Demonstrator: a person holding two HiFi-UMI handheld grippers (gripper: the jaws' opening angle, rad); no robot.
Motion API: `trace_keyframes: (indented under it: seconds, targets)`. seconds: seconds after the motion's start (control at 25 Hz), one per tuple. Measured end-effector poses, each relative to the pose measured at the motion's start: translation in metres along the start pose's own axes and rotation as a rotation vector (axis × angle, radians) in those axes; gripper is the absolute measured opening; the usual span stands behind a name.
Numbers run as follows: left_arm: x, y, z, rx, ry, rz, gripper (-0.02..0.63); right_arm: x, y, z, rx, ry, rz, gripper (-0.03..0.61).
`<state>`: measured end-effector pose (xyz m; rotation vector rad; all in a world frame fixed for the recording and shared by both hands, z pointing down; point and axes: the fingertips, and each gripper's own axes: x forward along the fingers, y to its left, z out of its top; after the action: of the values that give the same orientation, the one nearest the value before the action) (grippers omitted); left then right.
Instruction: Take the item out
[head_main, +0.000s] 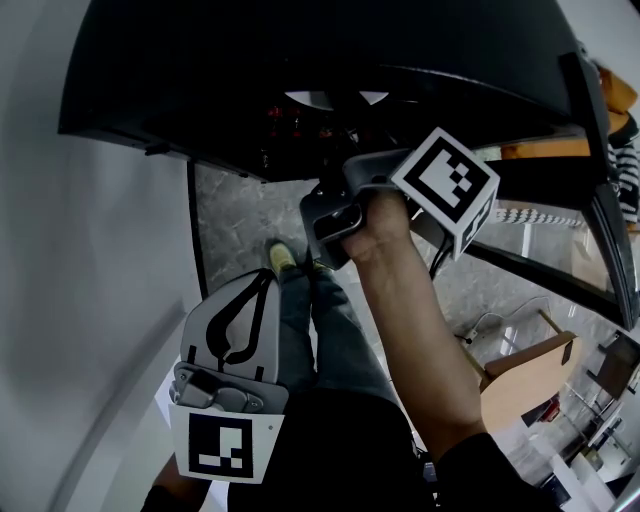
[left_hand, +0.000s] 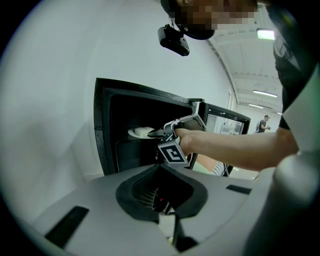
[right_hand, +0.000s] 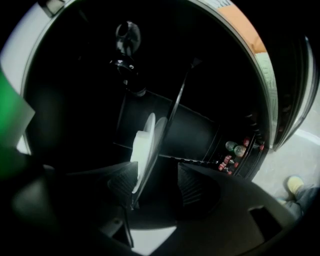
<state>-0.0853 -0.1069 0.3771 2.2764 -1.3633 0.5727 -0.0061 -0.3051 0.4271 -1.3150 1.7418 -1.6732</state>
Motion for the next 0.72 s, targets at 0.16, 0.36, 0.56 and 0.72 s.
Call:
trace_keyframes:
  seconds: [0.16,0.36,0.56,0.72]
  targets:
    - [-0.003,0.003,0.002,-0.012,-0.008,0.010,0.008,-0.001,0.002,-0.002,-0.006,0.007,-0.005,0.259]
    - [-0.005,0.001,0.003,-0.015,-0.012,0.013,0.008,-0.004,0.015,-0.001,-0.027,0.008,-0.005,0.130]
    - [-0.007,0.000,0.007,-0.007,-0.024,0.017,0.008,-0.010,0.016,-0.004,0.053,0.042,0.016,0.097]
    - [-0.010,0.000,0.010,-0.008,-0.032,0.026,0.008,-0.012,0.014,-0.004,0.131,0.049,0.046,0.080]
